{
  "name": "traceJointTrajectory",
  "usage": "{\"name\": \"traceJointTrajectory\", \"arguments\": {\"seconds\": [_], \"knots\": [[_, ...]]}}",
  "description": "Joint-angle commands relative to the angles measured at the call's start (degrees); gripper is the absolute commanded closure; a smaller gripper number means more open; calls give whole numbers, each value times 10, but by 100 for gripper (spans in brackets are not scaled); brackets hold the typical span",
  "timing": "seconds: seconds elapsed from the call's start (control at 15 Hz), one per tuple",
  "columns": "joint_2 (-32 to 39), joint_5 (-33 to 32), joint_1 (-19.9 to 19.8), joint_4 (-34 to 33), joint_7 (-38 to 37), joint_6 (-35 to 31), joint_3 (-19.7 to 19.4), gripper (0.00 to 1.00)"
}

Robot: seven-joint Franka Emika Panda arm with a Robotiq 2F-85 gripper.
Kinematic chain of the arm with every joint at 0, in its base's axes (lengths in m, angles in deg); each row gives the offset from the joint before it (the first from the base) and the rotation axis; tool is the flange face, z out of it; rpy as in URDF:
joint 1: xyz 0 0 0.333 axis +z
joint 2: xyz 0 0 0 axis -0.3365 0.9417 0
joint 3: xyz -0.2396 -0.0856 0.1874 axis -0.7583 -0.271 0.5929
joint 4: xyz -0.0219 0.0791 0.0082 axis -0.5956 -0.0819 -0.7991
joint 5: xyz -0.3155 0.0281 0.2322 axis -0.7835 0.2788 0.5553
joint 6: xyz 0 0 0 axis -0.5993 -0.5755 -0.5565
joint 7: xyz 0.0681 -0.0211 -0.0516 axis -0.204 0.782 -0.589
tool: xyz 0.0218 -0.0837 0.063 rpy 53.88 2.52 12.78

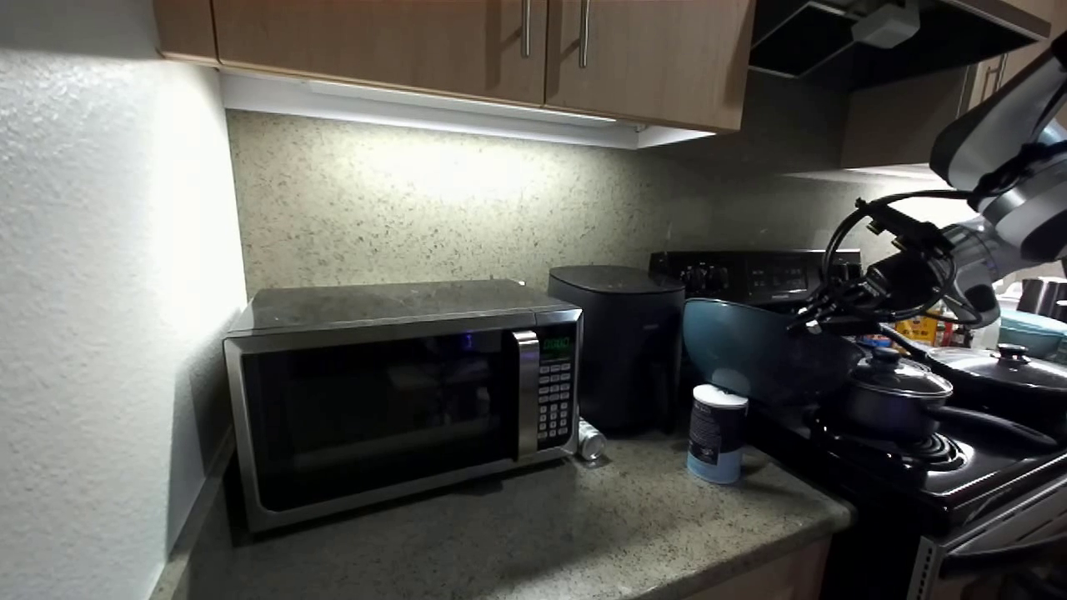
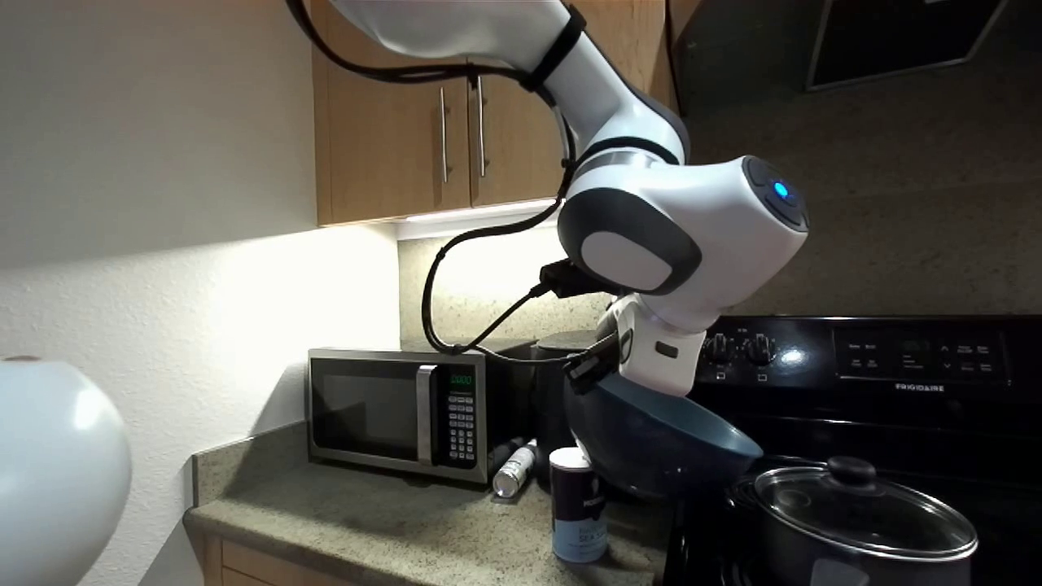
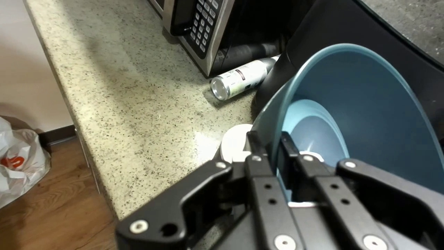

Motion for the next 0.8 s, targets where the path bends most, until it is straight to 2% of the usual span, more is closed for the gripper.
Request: {"name": "traceJointTrajectory", "arguments": {"seconds": [0.0,0.4,0.73], "knots": [[27,51,-6,-7,33,-21,15,97],[39,140,14,-25,131,-140,50,98],[3,144,75,-34,196,-273,56,98]]}}
